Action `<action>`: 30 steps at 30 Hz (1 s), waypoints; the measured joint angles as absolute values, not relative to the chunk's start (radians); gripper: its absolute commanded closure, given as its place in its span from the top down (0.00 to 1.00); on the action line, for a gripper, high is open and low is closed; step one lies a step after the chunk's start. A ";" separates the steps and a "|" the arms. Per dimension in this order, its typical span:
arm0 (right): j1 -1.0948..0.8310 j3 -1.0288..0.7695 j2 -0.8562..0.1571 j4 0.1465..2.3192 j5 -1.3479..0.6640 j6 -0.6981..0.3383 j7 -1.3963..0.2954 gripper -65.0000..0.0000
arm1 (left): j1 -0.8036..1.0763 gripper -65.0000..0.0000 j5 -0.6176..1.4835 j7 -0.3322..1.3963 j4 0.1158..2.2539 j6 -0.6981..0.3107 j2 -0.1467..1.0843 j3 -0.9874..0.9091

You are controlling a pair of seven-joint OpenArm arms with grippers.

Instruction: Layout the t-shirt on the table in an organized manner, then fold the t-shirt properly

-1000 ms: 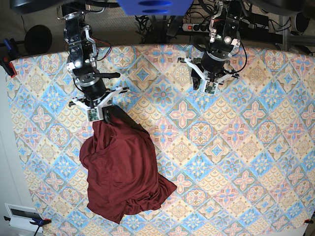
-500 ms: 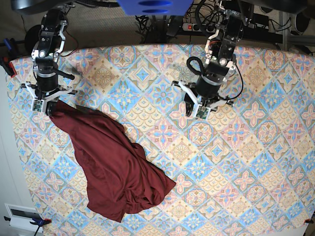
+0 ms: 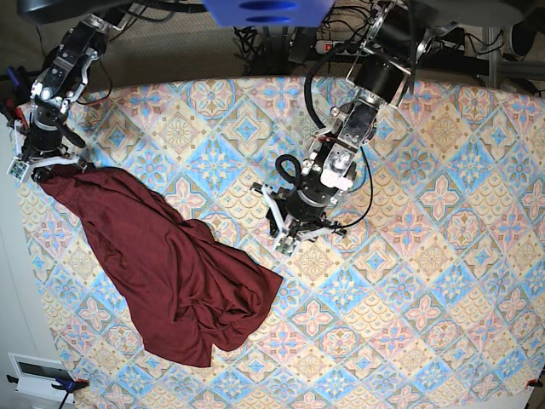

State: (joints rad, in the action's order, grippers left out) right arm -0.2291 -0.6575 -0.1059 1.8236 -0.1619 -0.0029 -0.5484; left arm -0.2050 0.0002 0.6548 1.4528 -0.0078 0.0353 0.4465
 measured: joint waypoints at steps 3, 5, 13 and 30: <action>-0.233 -0.659 -0.107 1.824 -0.161 -0.002 -0.546 0.00 | -0.288 0.26 -0.004 0.656 1.320 -0.001 -0.005 0.458; -0.233 -0.659 -0.105 1.821 -0.161 0.001 -0.549 0.00 | -0.342 0.26 -0.003 0.597 1.235 -0.005 -0.032 0.458; -0.233 -0.649 -0.106 1.821 -0.161 0.001 -0.547 0.00 | -0.521 0.27 0.002 0.430 0.833 0.000 -0.132 0.458; -0.233 -0.598 -0.106 1.826 -0.162 0.000 -0.547 0.00 | -0.594 0.39 0.008 0.150 0.540 -0.004 -0.150 0.458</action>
